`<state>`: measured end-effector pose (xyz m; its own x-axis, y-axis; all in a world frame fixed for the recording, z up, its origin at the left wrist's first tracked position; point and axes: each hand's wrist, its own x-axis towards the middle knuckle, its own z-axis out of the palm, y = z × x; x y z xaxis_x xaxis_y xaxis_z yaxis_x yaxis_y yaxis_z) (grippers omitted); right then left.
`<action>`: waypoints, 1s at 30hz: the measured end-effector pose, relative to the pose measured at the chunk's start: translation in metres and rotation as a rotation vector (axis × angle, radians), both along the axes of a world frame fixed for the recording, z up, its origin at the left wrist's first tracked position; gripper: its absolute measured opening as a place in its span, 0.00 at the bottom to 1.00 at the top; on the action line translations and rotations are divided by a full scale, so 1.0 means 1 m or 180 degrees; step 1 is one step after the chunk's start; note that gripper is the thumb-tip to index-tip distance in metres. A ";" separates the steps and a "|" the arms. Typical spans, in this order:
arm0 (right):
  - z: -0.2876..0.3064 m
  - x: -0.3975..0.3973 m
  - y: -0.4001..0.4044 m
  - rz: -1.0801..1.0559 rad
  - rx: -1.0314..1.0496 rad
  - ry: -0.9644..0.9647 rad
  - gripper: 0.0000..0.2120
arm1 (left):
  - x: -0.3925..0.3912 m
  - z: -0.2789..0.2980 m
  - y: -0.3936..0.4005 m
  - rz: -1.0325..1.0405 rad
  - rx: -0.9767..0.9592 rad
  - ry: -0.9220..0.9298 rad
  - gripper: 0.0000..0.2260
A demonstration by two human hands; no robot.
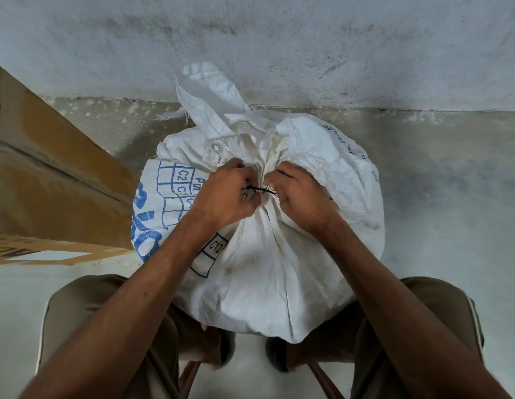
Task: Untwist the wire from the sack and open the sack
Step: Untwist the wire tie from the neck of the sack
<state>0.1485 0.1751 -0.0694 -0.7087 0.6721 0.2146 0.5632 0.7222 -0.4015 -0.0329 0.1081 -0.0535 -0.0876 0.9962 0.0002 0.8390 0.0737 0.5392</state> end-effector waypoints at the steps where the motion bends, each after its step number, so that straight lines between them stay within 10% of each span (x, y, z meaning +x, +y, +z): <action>1: -0.001 0.000 0.001 -0.0026 -0.0030 0.0011 0.13 | 0.002 0.000 0.000 0.0007 0.0017 0.0091 0.14; 11: 0.000 -0.002 -0.002 -0.0189 -0.0036 -0.0089 0.08 | 0.015 0.000 -0.005 0.0064 0.0026 0.0631 0.18; 30: 0.001 -0.003 0.000 0.0047 -0.0188 -0.0023 0.15 | -0.007 -0.001 -0.001 -0.0423 0.0032 -0.0066 0.08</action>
